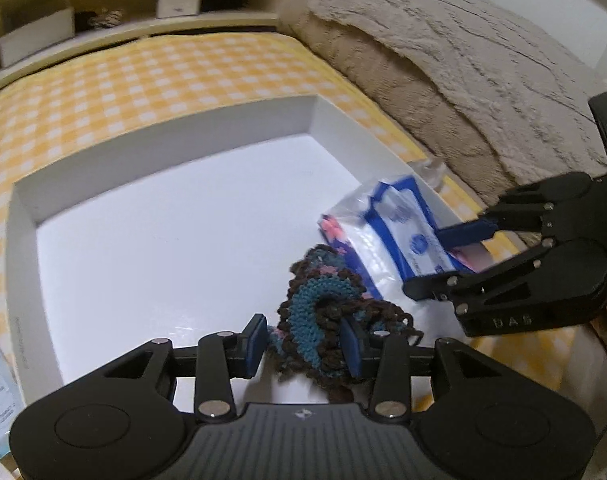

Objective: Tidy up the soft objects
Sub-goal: 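Lower the scrunchie and wipe pack into the box and open both grippers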

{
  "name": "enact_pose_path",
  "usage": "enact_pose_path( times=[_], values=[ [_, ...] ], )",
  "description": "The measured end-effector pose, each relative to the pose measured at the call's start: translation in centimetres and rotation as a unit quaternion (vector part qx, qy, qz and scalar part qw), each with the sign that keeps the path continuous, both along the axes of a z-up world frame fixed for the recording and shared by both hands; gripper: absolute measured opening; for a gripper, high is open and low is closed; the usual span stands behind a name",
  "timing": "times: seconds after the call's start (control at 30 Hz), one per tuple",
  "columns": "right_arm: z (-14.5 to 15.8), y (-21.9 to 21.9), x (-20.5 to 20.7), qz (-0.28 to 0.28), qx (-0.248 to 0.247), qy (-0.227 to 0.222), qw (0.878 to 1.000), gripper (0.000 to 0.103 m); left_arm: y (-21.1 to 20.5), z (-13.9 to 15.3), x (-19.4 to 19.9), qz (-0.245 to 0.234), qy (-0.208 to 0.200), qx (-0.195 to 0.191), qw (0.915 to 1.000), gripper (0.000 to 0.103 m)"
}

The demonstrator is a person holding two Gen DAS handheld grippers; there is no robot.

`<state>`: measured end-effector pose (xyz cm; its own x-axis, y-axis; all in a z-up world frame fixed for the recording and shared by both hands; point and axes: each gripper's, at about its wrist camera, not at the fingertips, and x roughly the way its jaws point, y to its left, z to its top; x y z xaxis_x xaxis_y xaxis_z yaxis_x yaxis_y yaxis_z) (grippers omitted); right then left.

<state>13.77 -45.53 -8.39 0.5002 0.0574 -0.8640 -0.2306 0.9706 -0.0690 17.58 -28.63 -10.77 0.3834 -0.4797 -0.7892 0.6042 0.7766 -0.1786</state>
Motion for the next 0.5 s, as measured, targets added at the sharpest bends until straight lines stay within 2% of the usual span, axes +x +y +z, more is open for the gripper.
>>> enact_pose_path(
  times=[0.13,0.3,0.5],
  values=[
    [-0.2,0.5,0.2,0.017,-0.012,-0.009,1.0,0.057,-0.2,0.1,-0.2,0.024,-0.034,0.026,0.9988,0.042],
    [0.3,0.6,-0.1,0.06,-0.011,0.002,0.998,0.057,0.2,0.3,-0.2,0.024,-0.018,0.021,0.9993,0.041],
    [2.8,-0.4,-1.0,0.033,0.014,-0.014,0.999,0.054,0.6,1.3,-0.9,0.025,-0.005,-0.003,0.9997,0.042]
  ],
)
